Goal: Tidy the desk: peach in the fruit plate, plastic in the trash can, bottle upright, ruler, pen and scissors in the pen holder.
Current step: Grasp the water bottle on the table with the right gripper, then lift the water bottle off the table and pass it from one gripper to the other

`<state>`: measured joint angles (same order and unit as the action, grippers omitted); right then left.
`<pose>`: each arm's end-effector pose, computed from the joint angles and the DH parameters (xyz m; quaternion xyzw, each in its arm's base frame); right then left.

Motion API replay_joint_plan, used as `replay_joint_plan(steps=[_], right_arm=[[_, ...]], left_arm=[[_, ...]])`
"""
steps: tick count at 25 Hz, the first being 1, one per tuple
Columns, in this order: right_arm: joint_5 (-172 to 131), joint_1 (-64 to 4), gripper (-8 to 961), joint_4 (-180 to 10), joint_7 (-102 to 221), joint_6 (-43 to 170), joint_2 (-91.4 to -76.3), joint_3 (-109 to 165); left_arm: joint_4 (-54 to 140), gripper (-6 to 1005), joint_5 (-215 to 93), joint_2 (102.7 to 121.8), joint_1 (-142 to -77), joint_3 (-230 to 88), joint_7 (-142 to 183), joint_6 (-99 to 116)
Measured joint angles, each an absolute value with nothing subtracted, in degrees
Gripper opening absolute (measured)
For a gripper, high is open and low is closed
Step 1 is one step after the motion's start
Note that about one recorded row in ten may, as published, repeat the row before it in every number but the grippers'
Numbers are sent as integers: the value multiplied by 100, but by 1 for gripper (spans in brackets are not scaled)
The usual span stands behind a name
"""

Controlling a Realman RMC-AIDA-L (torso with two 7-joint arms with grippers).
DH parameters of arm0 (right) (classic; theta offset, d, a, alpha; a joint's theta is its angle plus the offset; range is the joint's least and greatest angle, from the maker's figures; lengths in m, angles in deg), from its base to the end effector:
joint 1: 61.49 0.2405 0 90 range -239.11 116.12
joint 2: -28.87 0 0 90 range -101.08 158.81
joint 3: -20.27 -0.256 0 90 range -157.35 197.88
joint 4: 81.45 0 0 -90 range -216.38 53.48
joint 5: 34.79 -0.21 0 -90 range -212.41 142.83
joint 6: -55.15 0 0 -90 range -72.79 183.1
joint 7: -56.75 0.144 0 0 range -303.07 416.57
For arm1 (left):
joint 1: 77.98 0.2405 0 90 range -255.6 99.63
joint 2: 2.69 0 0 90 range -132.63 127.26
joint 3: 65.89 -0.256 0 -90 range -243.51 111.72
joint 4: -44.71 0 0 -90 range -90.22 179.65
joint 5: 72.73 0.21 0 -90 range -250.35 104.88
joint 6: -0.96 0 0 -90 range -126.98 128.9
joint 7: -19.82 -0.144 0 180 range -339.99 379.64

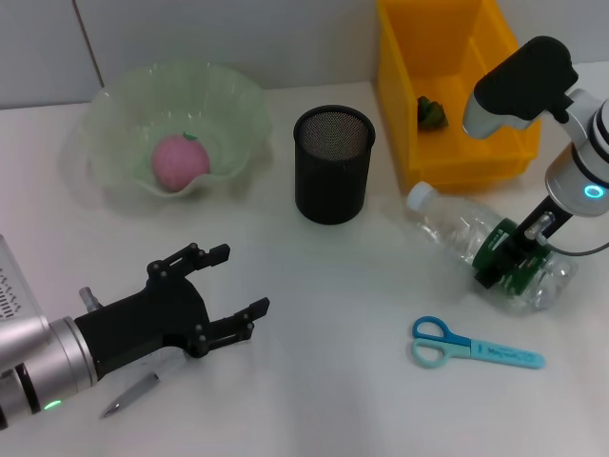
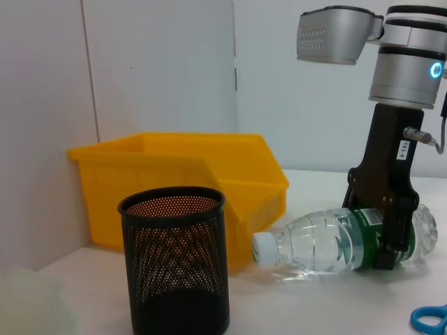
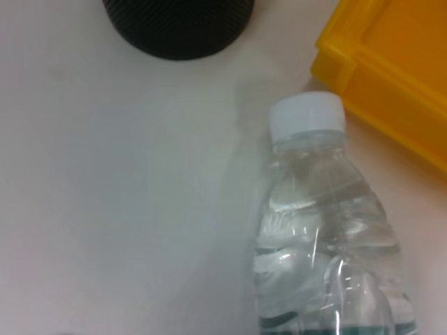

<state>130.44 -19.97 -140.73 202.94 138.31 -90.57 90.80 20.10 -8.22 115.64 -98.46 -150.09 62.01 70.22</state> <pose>0.2368 0.3828 0.0055 -0.8561 0.3809 -0.2674 0.2246 -0.2799 0.2890 -0.0742 -0.9350 -0.0962 -0.2542 0.2279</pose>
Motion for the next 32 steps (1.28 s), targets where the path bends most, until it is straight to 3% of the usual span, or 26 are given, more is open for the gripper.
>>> replay_joint_plan(steps=[12,22,32], right_arm=[[12686,-2296,794,-14423,20244,13789,-9063,9228],[11781,-3463,793,-15926,19923,13672,-9065,9580],[10983,-4144,775,-16217,19360,13413,-9073,9534]], left_arm=[[2010,840,-822,11570,-9846,-15009,6205,7028],[2010,841,-822,11570,-9846,-15009,6210,7050],[2010,841,-823,11568,-9846,-15009,6210,7097]])
